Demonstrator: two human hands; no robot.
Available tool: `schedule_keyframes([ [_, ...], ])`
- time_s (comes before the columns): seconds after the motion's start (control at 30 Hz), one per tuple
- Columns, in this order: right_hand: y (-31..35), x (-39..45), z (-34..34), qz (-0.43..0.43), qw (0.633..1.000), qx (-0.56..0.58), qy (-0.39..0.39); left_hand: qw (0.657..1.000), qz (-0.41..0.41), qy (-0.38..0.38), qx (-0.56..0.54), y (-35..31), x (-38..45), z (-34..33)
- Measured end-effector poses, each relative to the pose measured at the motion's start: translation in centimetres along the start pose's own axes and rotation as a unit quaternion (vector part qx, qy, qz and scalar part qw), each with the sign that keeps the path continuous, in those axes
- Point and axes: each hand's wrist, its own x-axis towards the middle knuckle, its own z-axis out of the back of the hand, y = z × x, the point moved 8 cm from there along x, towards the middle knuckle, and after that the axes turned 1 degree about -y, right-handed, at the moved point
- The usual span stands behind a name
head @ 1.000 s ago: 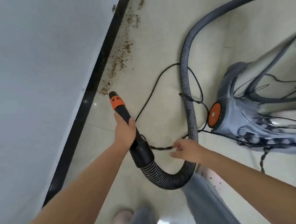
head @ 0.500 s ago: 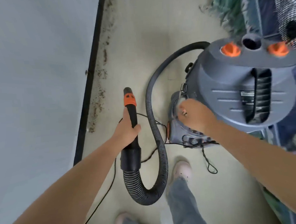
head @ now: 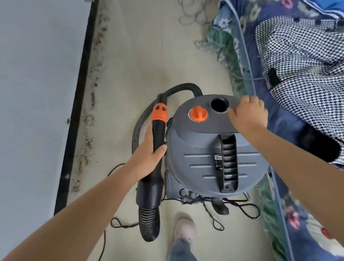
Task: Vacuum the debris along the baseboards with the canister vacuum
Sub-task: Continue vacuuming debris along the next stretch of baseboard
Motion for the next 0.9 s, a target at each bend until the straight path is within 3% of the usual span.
schedule_keyframes([
  [0.1,-2.1,1.9,-1.2,-0.075,0.995,0.019,0.064,0.999,-0.007,0.031,0.023,-2.0,1.4,-1.1],
  [0.3,-3.1,3.2,-2.5,-0.129,0.982,0.057,0.126,0.999,-0.026,0.035,0.03,-5.5,3.9,-3.2],
  [0.5,-2.5,3.4,-2.7,0.05,0.982,-0.061,0.17,0.987,-0.02,0.063,0.144,-5.9,6.0,-5.7],
  [0.6,-2.7,3.4,-1.5,0.082,0.98,-0.077,0.163,0.981,-0.032,0.048,0.187,-6.5,6.9,-5.6],
  [0.77,-2.7,-3.9,-0.1,-0.037,0.995,0.079,0.04,0.967,-0.018,0.001,0.253,-7.5,6.4,-5.2],
  [0.9,-1.7,-11.0,-5.4,-0.11,0.976,0.117,0.149,0.949,-0.015,-0.036,0.312,-8.0,5.6,-5.4],
])
